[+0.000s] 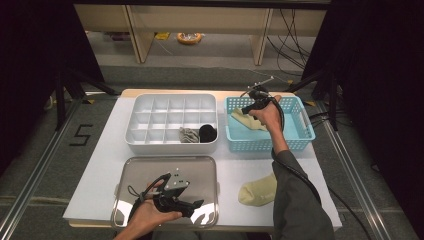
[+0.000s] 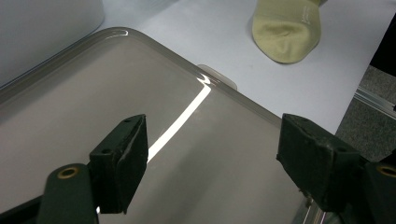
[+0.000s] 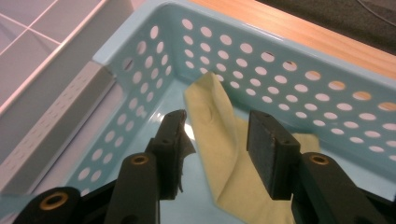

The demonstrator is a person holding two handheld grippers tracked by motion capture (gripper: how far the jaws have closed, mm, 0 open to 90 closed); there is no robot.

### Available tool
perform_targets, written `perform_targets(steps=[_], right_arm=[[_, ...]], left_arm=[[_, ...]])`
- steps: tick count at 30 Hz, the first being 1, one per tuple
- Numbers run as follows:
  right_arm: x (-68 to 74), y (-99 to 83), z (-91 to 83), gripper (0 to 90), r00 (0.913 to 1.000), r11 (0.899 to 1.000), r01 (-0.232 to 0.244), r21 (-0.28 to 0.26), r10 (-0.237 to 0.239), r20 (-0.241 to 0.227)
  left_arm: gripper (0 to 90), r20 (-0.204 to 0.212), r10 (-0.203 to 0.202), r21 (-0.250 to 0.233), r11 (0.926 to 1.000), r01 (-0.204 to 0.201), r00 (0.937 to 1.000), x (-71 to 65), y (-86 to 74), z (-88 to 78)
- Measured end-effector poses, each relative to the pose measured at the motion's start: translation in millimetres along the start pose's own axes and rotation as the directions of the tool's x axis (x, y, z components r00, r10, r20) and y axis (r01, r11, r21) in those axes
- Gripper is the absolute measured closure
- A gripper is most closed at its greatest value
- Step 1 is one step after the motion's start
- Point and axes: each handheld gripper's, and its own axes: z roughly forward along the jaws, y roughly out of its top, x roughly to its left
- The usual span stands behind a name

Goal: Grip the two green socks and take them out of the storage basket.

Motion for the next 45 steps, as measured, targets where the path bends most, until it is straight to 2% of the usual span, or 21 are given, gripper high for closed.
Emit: perform_targets(steps=[5,7,8,9,11,12,18,20,23,27,30,33,34,35,36,37,39,40,41,43,45], right_arm=[[-4.1,1.7,16.8,62.4,0.9999,1.0,0.011,0.019,-0.011,0.007],[-5.6,0.7,23.8,63.5,0.9999,1.0,0.003,0.027,-0.003,0.016],[-3.5,-0.1,25.7,63.9,0.9996,0.999,-0.025,0.032,0.025,0.017],[-7.0,-0.5,28.7,64.3,0.9999,0.999,-0.003,0.034,0.002,0.016],[-8.5,-1.1,32.5,65.4,0.9998,0.999,-0.001,0.044,0.0,0.022],[-8.0,-1.2,33.5,65.4,0.9997,0.999,-0.014,0.045,0.013,0.023],[-10.2,0.1,40.6,66.8,0.9995,0.998,-0.006,0.063,0.004,0.032],[-10.3,0.1,44.5,66.9,0.9986,0.997,-0.018,0.076,0.014,0.05],[-11.1,-0.2,46.8,67.7,0.999,0.996,-0.025,0.085,0.021,0.04],[-10.5,-0.3,49.8,75.7,0.9985,0.994,-0.038,0.103,0.033,0.043],[-9.2,-0.4,48.4,85.5,0.999,0.993,-0.039,0.113,0.036,0.027],[-7.5,-0.4,49.0,89.2,0.998,0.993,-0.047,0.113,0.042,0.047],[-8.0,0.0,46.6,89.5,0.999,0.994,-0.034,0.1,0.031,0.032],[-5.0,1.1,44.8,89.6,0.9968,0.99,-0.075,0.117,0.071,0.037],[-7.3,1.4,44.1,89.7,0.9988,0.994,-0.041,0.099,0.038,0.03],[-7.3,2.5,41.7,89.8,0.9987,0.996,-0.042,0.083,0.039,0.032],[-7.0,4.7,36.4,89.8,0.998,0.995,-0.06,0.083,0.058,0.026],[-2.3,5.7,32.9,89.8,0.9943,0.991,-0.106,0.083,0.105,0.022],[-6.9,7.0,29.7,89.9,0.9976,0.996,-0.066,0.059,0.064,0.024],[-6.7,8.7,23.0,89.9,0.9974,0.996,-0.071,0.046,0.07,0.015],[-8.4,9.1,15.7,89.8,0.9996,1.0,-0.029,0.006,0.029,-0.004]], left_arm=[[24.1,0.007,-0.012,-0.018,0.9998,0.012,0.9999,-2.6,0.0,0.8],[24.1,0.01,-0.01,-0.014,0.9998,0.01,0.9999,-2.7,-0.2,0.6],[24.1,0.012,-0.01,-0.014,0.9998,0.011,0.9999,-2.7,-0.3,0.6],[24.1,0.012,-0.003,-0.008,1.0,0.003,0.9999,-2.1,-0.3,0.0],[24.1,0.011,-0.016,-0.011,0.9998,0.016,0.9998,-3.2,-0.5,0.4],[24.1,0.008,0.003,-0.007,1.0,-0.003,1.0,-2.4,-0.1,-0.1],[24.1,0.012,-0.007,-0.007,1.0,0.007,0.9999,-4.4,-0.5,1.1],[24.1,0.008,0.019,0.001,0.9998,-0.019,0.9998,-3.2,-0.2,0.4],[24.1,0.01,0.014,-0.007,0.9999,-0.014,0.9999,-3.9,-0.3,0.4],[24.1,0.016,0.008,-0.015,0.9999,-0.008,0.9998,-4.6,-0.4,1.1],[24.2,0.01,0.014,-0.002,0.9999,-0.014,0.9999,-4.7,-0.9,1.2],[24.3,0.013,0.014,-0.002,0.9999,-0.014,0.9998,-5.0,-0.8,1.0],[24.3,0.014,0.015,-0.002,0.9999,-0.015,0.9998,-4.9,-0.6,0.8],[24.3,0.013,0.016,-0.003,0.9999,-0.016,0.9998,-4.7,-0.5,0.6],[24.4,0.012,0.008,-0.012,0.9999,-0.007,0.9999,-5.0,-0.6,1.2],[24.4,0.012,0.006,-0.013,0.9999,-0.006,0.9999,-5.0,-0.5,1.1],[24.5,0.011,0.016,-0.009,0.9998,-0.015,0.9998,-4.2,-0.1,0.6],[24.5,0.011,0.015,-0.009,0.9998,-0.015,0.9998,-4.4,-0.1,0.4],[24.6,0.005,0.019,-0.007,0.9998,-0.019,0.9998,-4.1,0.0,0.4],[24.6,0.007,0.033,0.001,0.9994,-0.033,0.9994,-3.6,0.3,0.0],[24.7,0.012,0.016,-0.006,0.9999,-0.016,0.9998,-4.9,-0.1,0.6]])
